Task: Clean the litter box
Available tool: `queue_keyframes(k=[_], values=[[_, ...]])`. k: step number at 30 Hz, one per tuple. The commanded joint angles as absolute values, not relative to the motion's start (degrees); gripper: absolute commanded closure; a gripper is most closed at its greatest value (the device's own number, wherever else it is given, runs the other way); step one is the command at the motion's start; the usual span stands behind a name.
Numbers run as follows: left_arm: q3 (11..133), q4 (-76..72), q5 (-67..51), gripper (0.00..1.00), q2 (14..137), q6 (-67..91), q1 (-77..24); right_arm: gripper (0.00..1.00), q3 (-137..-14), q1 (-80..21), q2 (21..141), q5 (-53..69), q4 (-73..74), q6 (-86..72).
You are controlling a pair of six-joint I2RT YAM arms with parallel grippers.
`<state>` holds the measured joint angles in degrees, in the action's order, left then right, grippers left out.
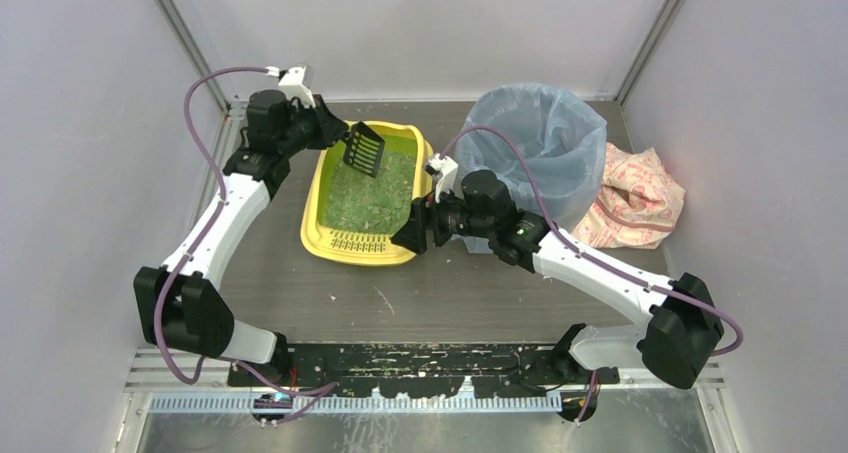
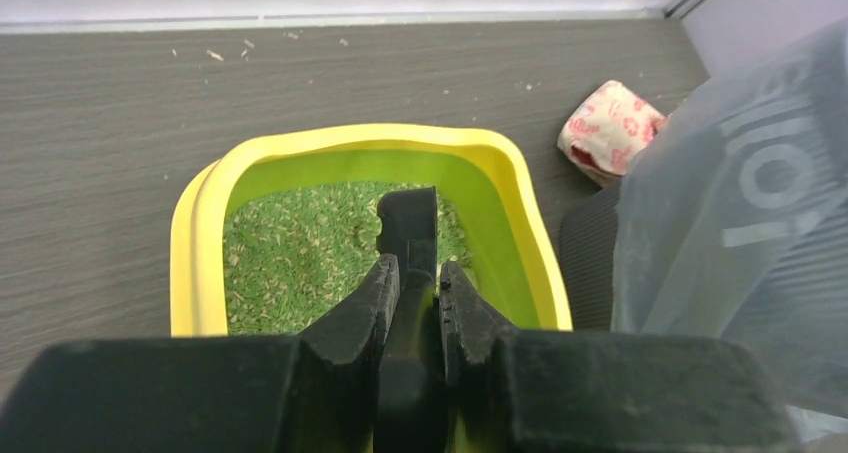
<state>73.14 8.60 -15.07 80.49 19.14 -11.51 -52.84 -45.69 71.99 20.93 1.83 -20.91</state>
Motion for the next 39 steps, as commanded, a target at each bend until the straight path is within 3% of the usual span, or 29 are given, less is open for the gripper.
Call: queue_keyframes(k=[1,18,39], values=[[73.0,6.1,-13.4,1.00,81.9,15.7,-11.9,0.25,-55.6,-45.8,70.9,20.4,-3.8,-21.0],[66.2,4.5,-1.6,1.00,85.4,12.5,-16.0,0.25,-51.3,-45.8,63.4,19.6,-3.5,-23.0],[67.7,6.3,-13.3,1.00,94.3,26.1,-16.3,0.25,-49.7,-45.8,63.5,18.5,-3.7,-23.3]])
